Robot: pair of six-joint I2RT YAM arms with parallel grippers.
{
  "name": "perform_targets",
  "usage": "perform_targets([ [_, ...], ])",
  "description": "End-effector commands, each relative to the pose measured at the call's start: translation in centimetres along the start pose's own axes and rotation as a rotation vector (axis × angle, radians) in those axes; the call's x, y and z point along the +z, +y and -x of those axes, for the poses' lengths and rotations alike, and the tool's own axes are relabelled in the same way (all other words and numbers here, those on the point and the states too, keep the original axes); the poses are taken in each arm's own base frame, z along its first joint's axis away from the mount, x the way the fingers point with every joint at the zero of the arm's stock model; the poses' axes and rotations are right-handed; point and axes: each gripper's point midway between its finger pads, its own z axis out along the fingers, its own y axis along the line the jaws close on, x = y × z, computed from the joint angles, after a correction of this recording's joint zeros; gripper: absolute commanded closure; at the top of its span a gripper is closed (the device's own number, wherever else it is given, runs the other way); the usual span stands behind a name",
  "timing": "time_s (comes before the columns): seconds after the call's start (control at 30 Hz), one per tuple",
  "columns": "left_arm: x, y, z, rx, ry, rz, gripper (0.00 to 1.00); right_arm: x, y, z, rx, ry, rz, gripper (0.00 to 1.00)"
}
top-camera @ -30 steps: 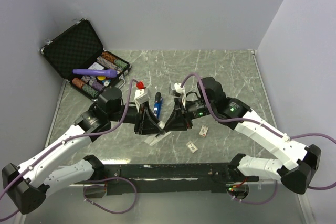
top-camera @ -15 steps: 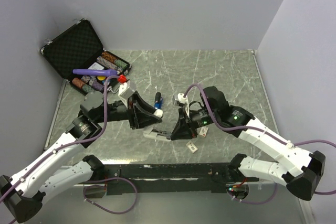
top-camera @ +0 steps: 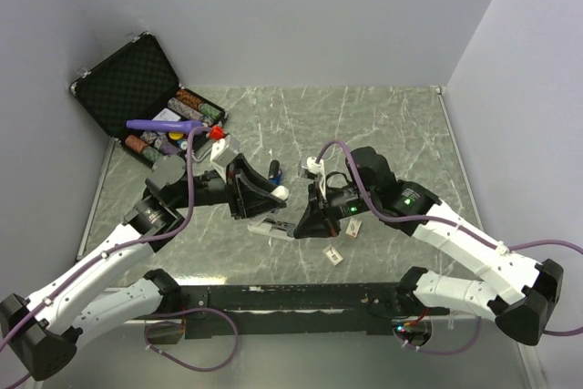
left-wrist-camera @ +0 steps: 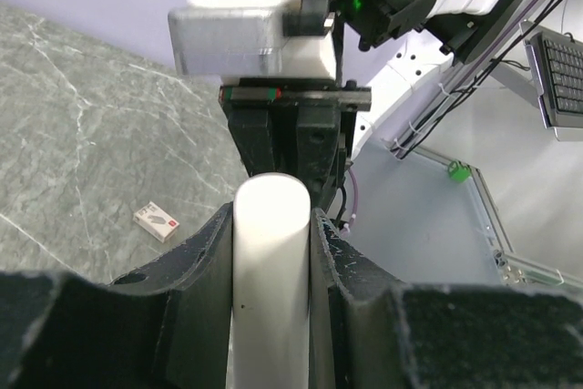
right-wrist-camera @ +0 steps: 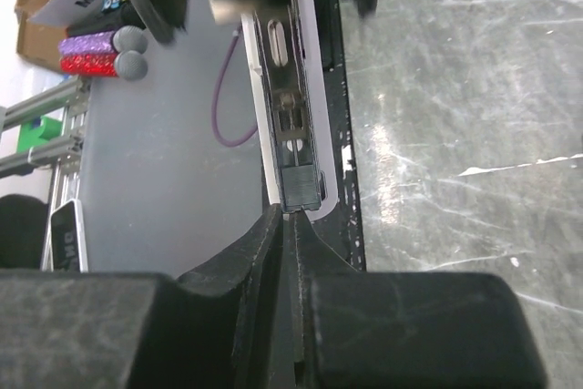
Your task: Unload the staples from the stapler
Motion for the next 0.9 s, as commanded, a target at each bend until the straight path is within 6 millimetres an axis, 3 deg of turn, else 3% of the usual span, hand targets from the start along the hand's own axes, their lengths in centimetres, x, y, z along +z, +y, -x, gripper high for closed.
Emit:
perform_targets([
  [0.0, 0.1, -0.2, -0.4, 0.035, 0.013, -0.029, 0.99, -0.6, 0.9, 4.6, -0.126, -0.102, -0.018, 0.85],
  [0.37, -0.3, 0.0, -1.8, 0.037, 0.068, -0.017, 0.99, -1.7, 0.1, 6.1, -0.167, -0.093, -0.120, 0.82],
  [0.67, -0.4, 0.1, -1.7, 0.044, 0.065, -0.007, 0.99, -3.0, 0.2, 6.7, -0.197, -0.091, -0.177, 0.68],
  [0.87, -0.5, 0.6, -1.0, 0.041, 0.028, 0.039, 0.99, -3.2, 0.4, 7.1, -0.205, -0.108, -0.179, 0.73],
])
